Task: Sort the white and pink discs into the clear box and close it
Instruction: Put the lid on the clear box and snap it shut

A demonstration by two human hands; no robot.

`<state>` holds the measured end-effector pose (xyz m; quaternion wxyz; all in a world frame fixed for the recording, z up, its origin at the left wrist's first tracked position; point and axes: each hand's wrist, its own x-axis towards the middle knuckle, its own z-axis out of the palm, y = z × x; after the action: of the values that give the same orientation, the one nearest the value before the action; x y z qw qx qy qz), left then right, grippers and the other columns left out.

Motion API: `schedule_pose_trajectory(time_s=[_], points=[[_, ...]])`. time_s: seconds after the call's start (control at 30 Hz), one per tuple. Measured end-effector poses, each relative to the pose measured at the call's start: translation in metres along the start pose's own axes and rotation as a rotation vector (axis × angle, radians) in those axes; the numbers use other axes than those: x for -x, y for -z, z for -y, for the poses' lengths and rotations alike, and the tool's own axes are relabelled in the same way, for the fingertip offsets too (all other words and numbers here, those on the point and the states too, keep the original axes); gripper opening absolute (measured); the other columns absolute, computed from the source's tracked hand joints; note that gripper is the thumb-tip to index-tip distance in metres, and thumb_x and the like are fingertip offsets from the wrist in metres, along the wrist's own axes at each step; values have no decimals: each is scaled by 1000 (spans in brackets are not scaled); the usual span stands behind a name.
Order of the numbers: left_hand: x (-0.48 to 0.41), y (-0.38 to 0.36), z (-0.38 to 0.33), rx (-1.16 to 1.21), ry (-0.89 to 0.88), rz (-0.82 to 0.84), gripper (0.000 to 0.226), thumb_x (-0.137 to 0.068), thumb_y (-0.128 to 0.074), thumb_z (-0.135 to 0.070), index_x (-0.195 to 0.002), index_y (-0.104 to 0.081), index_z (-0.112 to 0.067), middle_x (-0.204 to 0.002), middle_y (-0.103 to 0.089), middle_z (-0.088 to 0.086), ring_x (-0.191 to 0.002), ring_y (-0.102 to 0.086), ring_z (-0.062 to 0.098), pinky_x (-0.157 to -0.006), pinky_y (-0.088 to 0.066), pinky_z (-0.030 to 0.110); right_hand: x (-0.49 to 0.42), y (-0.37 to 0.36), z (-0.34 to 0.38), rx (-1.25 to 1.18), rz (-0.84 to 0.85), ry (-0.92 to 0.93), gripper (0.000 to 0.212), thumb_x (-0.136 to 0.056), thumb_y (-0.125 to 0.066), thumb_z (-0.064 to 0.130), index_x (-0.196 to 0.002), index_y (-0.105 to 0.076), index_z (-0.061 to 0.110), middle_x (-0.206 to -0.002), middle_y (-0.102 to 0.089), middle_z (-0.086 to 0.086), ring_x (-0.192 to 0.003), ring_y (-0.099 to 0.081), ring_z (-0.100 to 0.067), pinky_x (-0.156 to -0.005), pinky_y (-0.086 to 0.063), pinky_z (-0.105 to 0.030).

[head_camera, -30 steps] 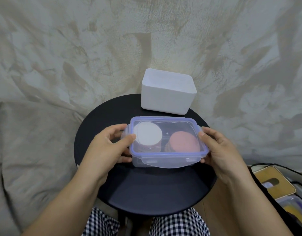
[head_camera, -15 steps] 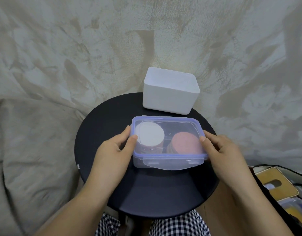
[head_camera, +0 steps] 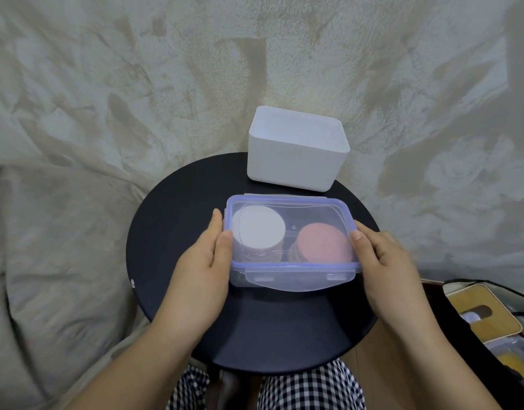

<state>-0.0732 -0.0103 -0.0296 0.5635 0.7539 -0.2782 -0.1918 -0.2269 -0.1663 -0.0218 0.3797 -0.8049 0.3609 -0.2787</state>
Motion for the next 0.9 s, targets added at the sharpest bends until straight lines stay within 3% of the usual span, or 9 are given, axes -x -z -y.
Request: schedule_pose_trajectory(time_s=[0.13, 0.23, 0.3, 0.37, 0.5, 0.6, 0.67, 0.8, 0.9], points=[[-2, 1, -1, -63, -60, 26, 45, -99, -31, -30, -143, -25, -33, -123, -27, -35, -112, -25, -20, -71, -16, -15, -2, 2, -2, 5, 5, -1, 31, -97, -39, 25, -113, -54, 46, -92, -54, -8, -86, -47, 5, -67, -30, 5], [-3, 3, -4, -194, -220, 34, 46, -99, -34, -30, -141, -18, -41, -141, -16, -31, -125, -16, -19, -85, -7, -14, -3, 3, -1, -26, -5, 4, 35, -94, -43, 32, -128, -48, 36, -99, -51, 8, -86, -46, 21, -70, -29, 8], [-4, 4, -5, -334, -423, 78, 45, -94, -37, -47, -134, -18, -46, -148, -3, -28, -137, 1, -11, -99, 0, -5, 0, 5, -2, -58, 34, 59, 52, -82, -46, 47, -133, -39, 36, -116, -41, 24, -104, -41, 22, -80, -28, 8], [-5, 7, -3, -453, -551, 184, 58, -82, -33, -70, -133, -29, -43, -149, -7, -26, -140, 6, -4, -107, 0, 5, 4, 7, -1, -26, 163, 131, 64, -67, -54, 54, -127, -34, 47, -132, -27, 30, -124, -27, 18, -91, -22, 7], [-11, 10, 3, -580, -677, 253, 69, -78, -40, -69, -133, -46, -28, -146, -32, -10, -141, -9, 9, -109, -8, 21, 7, 11, -5, 16, 246, 192, 76, -54, -68, 52, -124, -40, 49, -142, -19, 30, -127, -17, 22, -95, -19, 6], [-17, 12, 6, -581, -725, 258, 61, -82, -42, -64, -131, -45, -27, -143, -36, -6, -138, -19, 13, -112, -8, 13, 5, 10, -7, 0, 196, 208, 72, -50, -70, 52, -117, -45, 50, -140, -25, 28, -128, -24, 17, -102, -29, -7], [-18, 11, 9, -565, -753, 238, 59, -84, -43, -60, -129, -47, -23, -140, -40, -3, -135, -26, 17, -111, -12, 17, 4, 7, -9, -4, 162, 217, 69, -50, -71, 49, -115, -47, 50, -137, -28, 28, -127, -26, 17, -104, -34, -17], [-19, 7, 14, -583, -817, 163, 52, -89, -41, -54, -126, -49, -18, -134, -45, 1, -130, -34, 22, -110, -21, 30, 6, 2, -11, 13, 98, 244, 64, -52, -69, 48, -113, -47, 49, -133, -29, 30, -122, -26, 24, -100, -27, -2], [-19, 5, 16, -589, -828, 135, 52, -89, -43, -51, -124, -54, -13, -132, -47, 2, -128, -36, 22, -111, -21, 31, 7, 0, -14, 17, 74, 242, 63, -54, -69, 49, -112, -47, 50, -134, -30, 30, -122, -27, 22, -99, -25, 0]])
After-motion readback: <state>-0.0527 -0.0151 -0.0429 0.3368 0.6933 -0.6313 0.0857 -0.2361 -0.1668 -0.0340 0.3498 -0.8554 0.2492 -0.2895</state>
